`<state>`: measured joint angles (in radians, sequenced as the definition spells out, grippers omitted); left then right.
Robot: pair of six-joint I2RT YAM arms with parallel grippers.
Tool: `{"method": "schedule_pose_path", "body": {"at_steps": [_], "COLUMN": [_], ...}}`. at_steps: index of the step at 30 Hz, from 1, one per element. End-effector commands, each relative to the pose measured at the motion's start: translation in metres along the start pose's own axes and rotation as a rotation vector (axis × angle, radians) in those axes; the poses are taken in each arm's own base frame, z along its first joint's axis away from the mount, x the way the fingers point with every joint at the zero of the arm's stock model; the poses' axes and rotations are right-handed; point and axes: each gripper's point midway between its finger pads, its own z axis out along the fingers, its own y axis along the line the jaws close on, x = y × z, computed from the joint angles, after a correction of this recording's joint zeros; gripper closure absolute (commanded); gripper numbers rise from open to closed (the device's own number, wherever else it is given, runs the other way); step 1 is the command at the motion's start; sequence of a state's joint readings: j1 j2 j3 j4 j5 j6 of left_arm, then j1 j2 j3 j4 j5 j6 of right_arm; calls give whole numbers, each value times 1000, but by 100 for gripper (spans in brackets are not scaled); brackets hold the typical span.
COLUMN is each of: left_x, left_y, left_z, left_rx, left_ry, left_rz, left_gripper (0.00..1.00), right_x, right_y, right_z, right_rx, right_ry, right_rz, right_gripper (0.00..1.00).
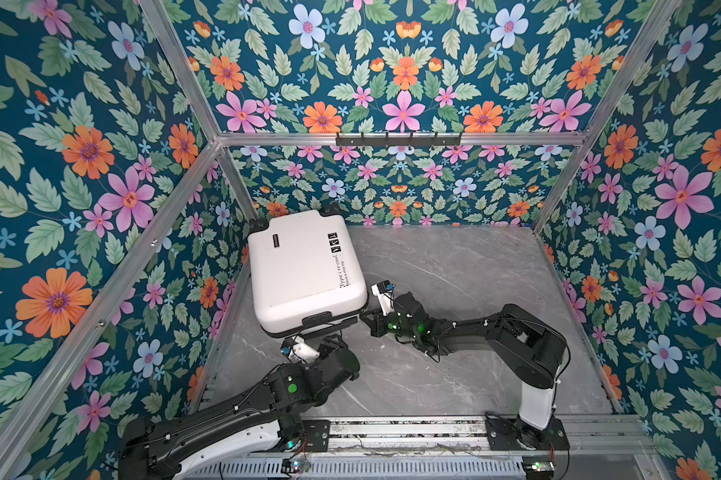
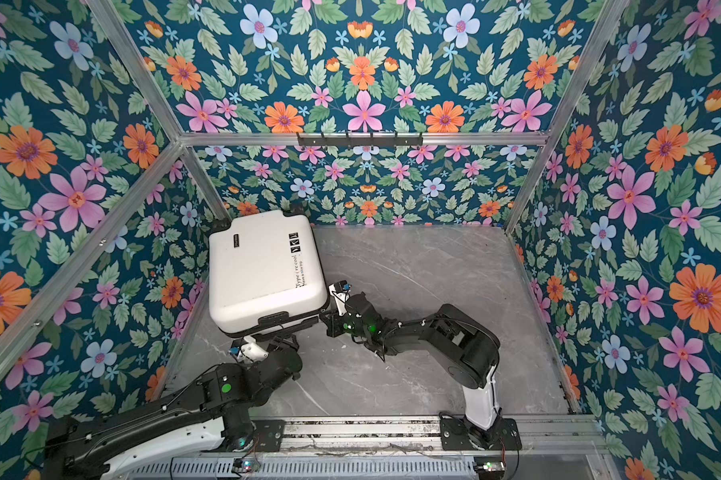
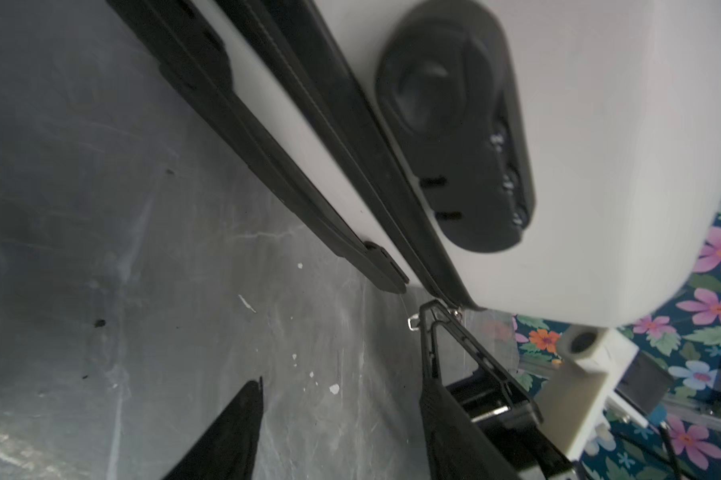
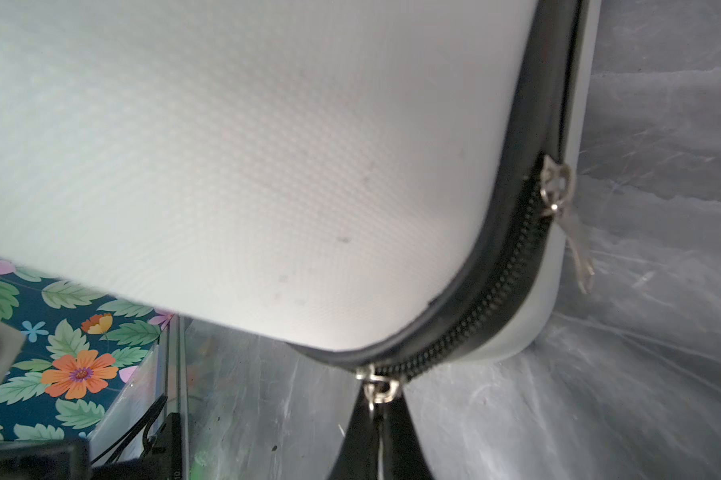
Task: Pack the luggage
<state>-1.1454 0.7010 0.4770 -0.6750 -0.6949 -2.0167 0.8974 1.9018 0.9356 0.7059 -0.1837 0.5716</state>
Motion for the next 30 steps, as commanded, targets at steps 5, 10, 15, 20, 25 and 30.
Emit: {"method": "schedule_pose_path", "body": {"at_steps": [5,10,15,20,25,30], "left_x": [-10,-8,11,3,0,2], "left_y": [23,20,10,-14,-30,-24], "left_z": [21,27,38,46,58,68], "left_rx": [122,194,273,302,329,298], "left_ry": [-59,-26,102,112,119,108], "left_rz": [-334,-351,-368,-334,-309,-328], "left_gripper": [33,31,32,32,33,43], "right_x": [-27,-27,-25,-25,-29,-33], "right_y": [14,14,11,8,11,14], "right_z": [-4,-6,-9,-12,-12,-12], "right_rx": [-36,-34,-29,-24,-33,-38], "right_ry": [-95,-91,-94,-105,-116,-119], "right_rz": [-24,-25,-21,-13,-14,-26], "right_gripper": [100,100,100,100,100,100]}}
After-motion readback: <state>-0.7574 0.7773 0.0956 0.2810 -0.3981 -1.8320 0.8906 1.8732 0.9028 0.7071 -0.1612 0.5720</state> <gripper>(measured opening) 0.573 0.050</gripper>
